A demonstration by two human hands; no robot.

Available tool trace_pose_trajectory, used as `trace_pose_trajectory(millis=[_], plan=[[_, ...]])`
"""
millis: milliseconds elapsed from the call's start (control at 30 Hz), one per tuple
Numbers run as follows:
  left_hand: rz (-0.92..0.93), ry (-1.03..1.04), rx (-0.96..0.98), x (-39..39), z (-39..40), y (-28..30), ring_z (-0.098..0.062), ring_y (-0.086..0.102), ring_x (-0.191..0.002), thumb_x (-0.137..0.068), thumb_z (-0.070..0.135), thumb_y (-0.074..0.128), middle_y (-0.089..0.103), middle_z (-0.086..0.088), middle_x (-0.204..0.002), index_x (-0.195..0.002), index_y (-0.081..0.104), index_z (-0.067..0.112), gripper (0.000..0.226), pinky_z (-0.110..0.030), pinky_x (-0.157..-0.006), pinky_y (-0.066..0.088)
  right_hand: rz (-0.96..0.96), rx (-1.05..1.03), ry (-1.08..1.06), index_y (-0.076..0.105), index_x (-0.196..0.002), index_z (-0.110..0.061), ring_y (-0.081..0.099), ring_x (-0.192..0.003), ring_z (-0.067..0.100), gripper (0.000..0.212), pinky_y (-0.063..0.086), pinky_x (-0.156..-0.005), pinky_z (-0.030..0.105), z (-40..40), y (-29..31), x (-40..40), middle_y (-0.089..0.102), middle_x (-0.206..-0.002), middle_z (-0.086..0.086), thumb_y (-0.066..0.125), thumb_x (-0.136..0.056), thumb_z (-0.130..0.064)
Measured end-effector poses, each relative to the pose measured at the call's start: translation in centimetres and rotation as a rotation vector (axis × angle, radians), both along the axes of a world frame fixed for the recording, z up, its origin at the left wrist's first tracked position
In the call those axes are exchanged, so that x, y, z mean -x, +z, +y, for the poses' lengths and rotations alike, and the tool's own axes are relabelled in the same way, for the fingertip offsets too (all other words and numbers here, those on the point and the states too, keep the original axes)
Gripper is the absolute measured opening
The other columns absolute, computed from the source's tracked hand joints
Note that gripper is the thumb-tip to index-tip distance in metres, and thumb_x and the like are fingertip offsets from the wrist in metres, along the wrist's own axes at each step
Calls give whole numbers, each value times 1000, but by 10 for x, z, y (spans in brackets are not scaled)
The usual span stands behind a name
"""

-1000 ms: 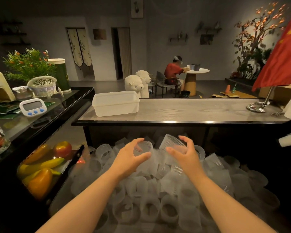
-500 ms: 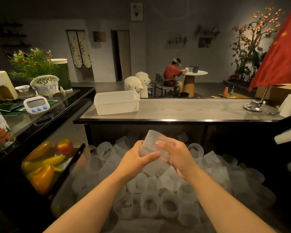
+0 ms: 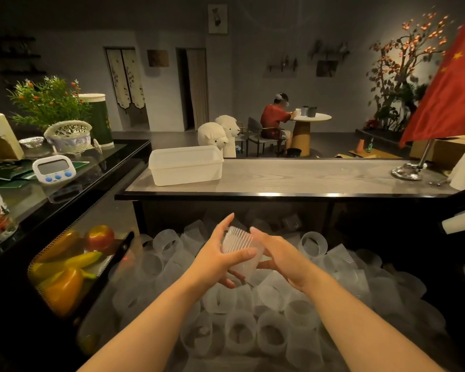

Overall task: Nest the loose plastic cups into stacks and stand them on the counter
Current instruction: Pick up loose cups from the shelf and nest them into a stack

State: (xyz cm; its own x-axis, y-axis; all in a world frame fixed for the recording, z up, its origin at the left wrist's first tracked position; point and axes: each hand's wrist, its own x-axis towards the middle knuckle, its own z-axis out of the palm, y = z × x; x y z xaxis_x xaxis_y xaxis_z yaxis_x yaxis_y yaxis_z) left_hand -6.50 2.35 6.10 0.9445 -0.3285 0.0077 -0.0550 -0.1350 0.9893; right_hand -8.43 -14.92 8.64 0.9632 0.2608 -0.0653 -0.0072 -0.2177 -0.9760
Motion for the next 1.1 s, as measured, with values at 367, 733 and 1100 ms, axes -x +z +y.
trace_pose_trajectory(millis=[367,733,1100], plan=[[-99,113,-217,-16,-2,-15,-15,66,-91,-81,46,80,49,20,-115,-125,44,42,57,-25,-65,60,-111,418,-329,64,-119,-30,60,-108,14,31,48,-99,36,-38,-53,-30,64,-114,-10,53,-95,-47],[-64,61,-356,-25,-3,-39,-13,59,-102,-67,42,92,51,12,-118,-119,37,39,76,-21,-79,58,-381,1330,-157,61,-121,-24,55,-111,25,29,42,-90,34,-33,-128,-33,57,-117,3,45,-97,-20],[-145,-66,-388,-14,2,-37,-9,56,-116,-66,35,93,51,15,-130,-143,22,50,106,-19,-92,51,-220,91,-473,65,-103,-25,66,-81,12,17,50,-55,14,-40,-30,-34,70,-90,1,63,-94,-11]])
